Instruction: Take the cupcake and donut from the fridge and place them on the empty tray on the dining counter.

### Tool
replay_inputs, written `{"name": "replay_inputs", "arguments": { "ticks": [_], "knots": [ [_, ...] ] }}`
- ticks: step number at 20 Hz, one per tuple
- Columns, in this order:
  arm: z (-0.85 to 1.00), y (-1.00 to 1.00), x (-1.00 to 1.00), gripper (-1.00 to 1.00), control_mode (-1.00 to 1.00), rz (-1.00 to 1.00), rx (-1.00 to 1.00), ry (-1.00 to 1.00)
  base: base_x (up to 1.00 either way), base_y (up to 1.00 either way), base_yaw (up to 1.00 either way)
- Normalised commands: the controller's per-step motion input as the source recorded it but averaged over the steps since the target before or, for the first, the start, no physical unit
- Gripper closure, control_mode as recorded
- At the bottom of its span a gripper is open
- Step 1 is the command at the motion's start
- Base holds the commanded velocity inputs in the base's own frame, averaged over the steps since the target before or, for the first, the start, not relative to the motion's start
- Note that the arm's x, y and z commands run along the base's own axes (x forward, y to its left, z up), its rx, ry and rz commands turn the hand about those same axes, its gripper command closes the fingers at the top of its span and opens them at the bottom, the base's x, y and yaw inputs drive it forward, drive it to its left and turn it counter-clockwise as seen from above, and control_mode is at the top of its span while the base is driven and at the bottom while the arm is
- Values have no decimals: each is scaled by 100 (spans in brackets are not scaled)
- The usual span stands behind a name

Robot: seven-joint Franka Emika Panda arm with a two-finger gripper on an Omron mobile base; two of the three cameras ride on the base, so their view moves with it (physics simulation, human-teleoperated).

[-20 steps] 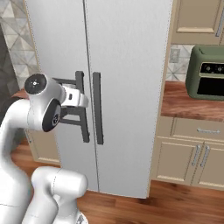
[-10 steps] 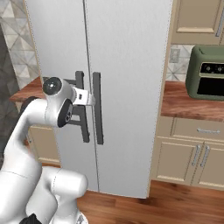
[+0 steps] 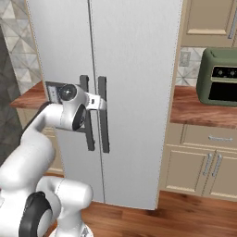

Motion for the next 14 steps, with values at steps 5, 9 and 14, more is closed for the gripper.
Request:
{"name": "replay_inputs", "arguments": {
  "ticks": [5,9,14],
  "knots": [
    [-16,-4,66,-100,-100,0,0,0,0,0,0],
    [-23,-1,64,-100,-100,0,0,0,0,0,0],
    [-27,0,59,-100,-100,0,0,0,0,0,0]
  ]
}}
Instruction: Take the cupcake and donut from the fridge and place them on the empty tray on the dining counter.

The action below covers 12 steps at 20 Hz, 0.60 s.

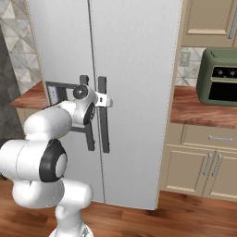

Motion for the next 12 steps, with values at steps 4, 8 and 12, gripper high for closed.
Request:
{"name": "replay_inputs", "arguments": {
  "ticks": [4,8,12],
  "knots": [
    [-21,0,59,-100,-100,0,0,0,0,0,0],
    [-23,0,60,-100,-100,0,0,0,0,0,0],
    [-22,0,50,-100,-100,0,0,0,0,0,0]
  ]
}}
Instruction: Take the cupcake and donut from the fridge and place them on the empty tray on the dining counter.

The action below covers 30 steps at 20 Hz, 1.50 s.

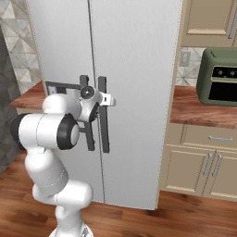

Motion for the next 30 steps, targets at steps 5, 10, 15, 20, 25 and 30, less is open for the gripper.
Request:
{"name": "replay_inputs", "arguments": {
  "ticks": [5,10,15,20,25,30],
  "knots": [
    [-27,0,55,-100,-100,0,0,0,0,0,0],
    [-25,-2,62,-100,-100,0,0,0,0,0,0],
    [-44,-20,72,100,-100,0,0,0,0,0,0],
    [-48,-100,2,100,-100,-1,14,2,0,0,0],
    [-7,-100,-87,100,-100,-4,29,4,0,0,0],
    [0,-100,-100,100,-100,-5,30,12,0,0,0]
  ]
}}
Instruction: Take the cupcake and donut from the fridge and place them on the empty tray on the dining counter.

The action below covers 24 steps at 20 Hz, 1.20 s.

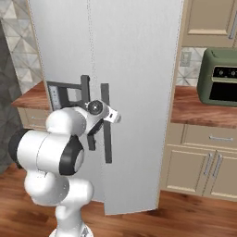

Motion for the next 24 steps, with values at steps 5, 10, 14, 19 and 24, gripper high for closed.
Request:
{"name": "replay_inputs", "arguments": {
  "ticks": [5,10,14,19,24],
  "knots": [
    [0,-100,-96,100,-100,-2,28,17,0,0,0],
    [0,-100,-64,100,-100,-3,29,24,0,0,0],
    [1,-100,-94,100,-100,-5,29,23,0,0,0],
    [1,-100,-100,100,-100,-5,29,19,0,0,0],
    [42,-86,-100,-100,-100,-17,7,-12,0,0,0]
  ]
}}
